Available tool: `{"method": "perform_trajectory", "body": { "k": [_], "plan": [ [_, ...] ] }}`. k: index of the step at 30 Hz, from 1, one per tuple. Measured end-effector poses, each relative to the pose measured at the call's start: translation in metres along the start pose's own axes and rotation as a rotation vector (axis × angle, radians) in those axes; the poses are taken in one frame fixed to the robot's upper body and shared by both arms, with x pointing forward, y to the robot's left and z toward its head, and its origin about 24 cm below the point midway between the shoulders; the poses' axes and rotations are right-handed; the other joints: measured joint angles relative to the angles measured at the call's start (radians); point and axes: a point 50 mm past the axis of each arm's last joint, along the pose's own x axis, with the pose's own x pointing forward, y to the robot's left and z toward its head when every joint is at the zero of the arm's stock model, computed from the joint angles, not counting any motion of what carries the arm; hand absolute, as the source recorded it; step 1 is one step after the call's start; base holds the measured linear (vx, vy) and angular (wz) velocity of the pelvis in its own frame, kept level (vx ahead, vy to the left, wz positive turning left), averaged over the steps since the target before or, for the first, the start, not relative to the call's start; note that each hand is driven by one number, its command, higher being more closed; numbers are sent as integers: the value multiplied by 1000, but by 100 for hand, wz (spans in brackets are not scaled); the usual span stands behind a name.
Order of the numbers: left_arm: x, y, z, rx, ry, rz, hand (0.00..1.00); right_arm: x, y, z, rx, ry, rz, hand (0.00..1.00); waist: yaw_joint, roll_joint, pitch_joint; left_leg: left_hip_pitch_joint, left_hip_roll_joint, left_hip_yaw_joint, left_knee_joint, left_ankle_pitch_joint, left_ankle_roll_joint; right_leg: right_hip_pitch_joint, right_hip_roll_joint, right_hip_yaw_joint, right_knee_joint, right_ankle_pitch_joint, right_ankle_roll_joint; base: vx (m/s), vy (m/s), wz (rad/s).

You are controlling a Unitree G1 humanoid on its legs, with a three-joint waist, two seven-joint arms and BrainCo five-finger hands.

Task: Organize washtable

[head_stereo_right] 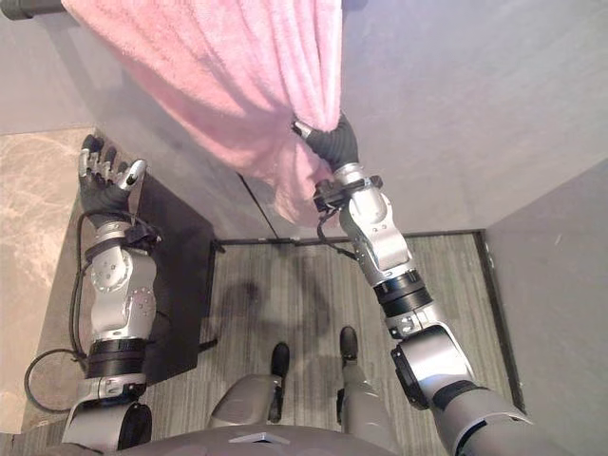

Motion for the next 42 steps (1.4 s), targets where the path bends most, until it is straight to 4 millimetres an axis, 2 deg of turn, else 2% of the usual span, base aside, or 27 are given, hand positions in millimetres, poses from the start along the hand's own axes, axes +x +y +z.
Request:
{"method": "perform_trajectory", "body": {
  "k": [5, 9, 12, 15, 16, 21, 26, 30, 42],
  "plan": [
    [11, -31, 6, -5, -27, -91, 0, 0, 25, 0, 59, -24, 73, 100, -23, -1, -4, -6, 0, 8, 2, 0, 0, -8, 0, 6, 0, 4, 1, -3, 0, -3],
    [16, -57, 15, -24, -65, -169, 0, 0, 31, 1, 77, -33, 89, 100, -29, -1, -8, -24, 0, 14, 6, 0, 0, -26, 0, 8, 0, 9, 4, 4, -4, -4],
    [18, -63, 18, -30, -76, -175, 0, 1, 37, 1, 74, -32, 112, 100, -43, -1, -8, -24, 0, 15, 6, 0, 0, -27, 0, 10, 0, 12, 8, 0, 0, 0],
    [21, -67, 17, -31, -71, -166, 0, 1, 40, 1, 76, -41, 125, 100, -46, -1, -8, -27, -1, 17, 6, 0, 0, -31, -1, 15, 0, 14, 8, -5, 1, -1],
    [21, -67, 17, -31, -73, -160, 100, 2, 41, 2, 78, -46, 125, 100, -45, -1, -8, -28, -1, 21, 7, 0, 0, -33, 0, 19, 0, 15, 9, -14, -2, -5],
    [25, -70, 23, -41, -93, -121, 100, 3, 45, 4, 75, -54, 134, 100, -46, -1, -8, -38, -1, 25, 12, 0, 0, -43, 0, 26, 0, 20, 8, -16, -6, -3],
    [34, -80, 40, -23, -171, -132, 100, 3, 53, 4, 96, -65, 141, 100, -52, -1, -8, -38, -1, 29, 13, 0, 0, -45, 0, 30, 0, 21, 7, 0, 0, 0],
    [35, -80, 42, -3, -187, -129, 100, 3, 53, 3, 99, -63, 140, 100, -52, -1, -8, -38, -1, 30, 12, 0, 0, -46, 1, 30, 0, 21, 7, 0, 0, 0],
    [19, -54, 37, 71, -209, -128, 100, 4, 39, -3, 43, -39, 87, 100, -43, 0, -12, -29, -1, 23, 15, 0, 0, -32, 0, 24, 0, 22, 8, -6, 0, 2]
  ]
}}
